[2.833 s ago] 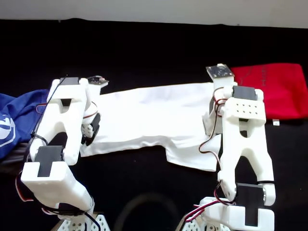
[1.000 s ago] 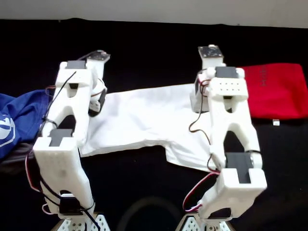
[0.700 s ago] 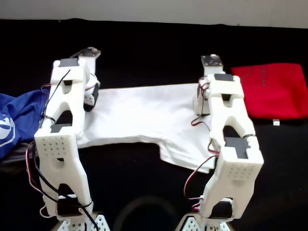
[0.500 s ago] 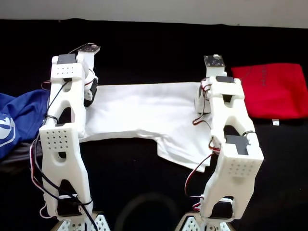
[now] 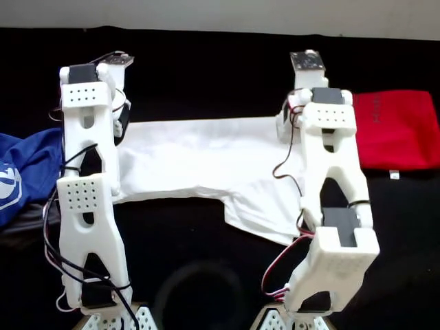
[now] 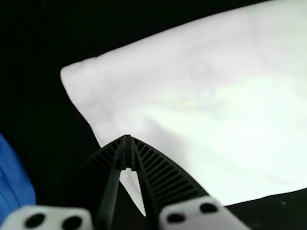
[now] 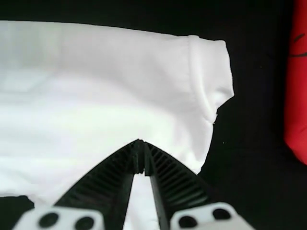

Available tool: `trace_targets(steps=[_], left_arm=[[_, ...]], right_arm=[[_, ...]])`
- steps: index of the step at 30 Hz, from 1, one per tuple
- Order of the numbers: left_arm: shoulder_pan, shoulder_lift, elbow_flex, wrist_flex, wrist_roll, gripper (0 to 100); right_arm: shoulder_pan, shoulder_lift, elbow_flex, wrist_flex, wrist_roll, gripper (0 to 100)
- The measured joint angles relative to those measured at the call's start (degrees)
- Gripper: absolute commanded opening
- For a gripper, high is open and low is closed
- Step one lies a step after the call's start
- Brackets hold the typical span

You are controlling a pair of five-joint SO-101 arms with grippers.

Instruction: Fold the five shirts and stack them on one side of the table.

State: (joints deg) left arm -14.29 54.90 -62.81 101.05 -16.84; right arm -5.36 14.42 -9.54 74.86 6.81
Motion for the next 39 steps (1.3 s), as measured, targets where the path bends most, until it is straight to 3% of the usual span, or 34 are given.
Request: trace_targets(steps=[9,20,23,31,39], left_arm=[[-0.1,-24.7,36.0,-3.3,0.0,1],[0.5,-43.1,83.7,-35.7,0.0,1],[-1.8,-46.2,87.6,-40.3,0.0,1],[-6.0,-47.0,88.7,-41.4,-3.5,1],[-6.0,-48.3,92.4,-47.3,-3.9,1]], right_arm=[[-3.9,-3.3,-0.1,3.6,0.0,0.6],[-4.4,-3.3,-0.1,13.4,0.0,0.6],[-4.4,-3.3,-0.1,15.7,0.0,0.6],[-5.0,-4.1,1.7,17.3,0.0,0.6],[-14.8,-19.4,27.1,1.9,1.8,0.6]])
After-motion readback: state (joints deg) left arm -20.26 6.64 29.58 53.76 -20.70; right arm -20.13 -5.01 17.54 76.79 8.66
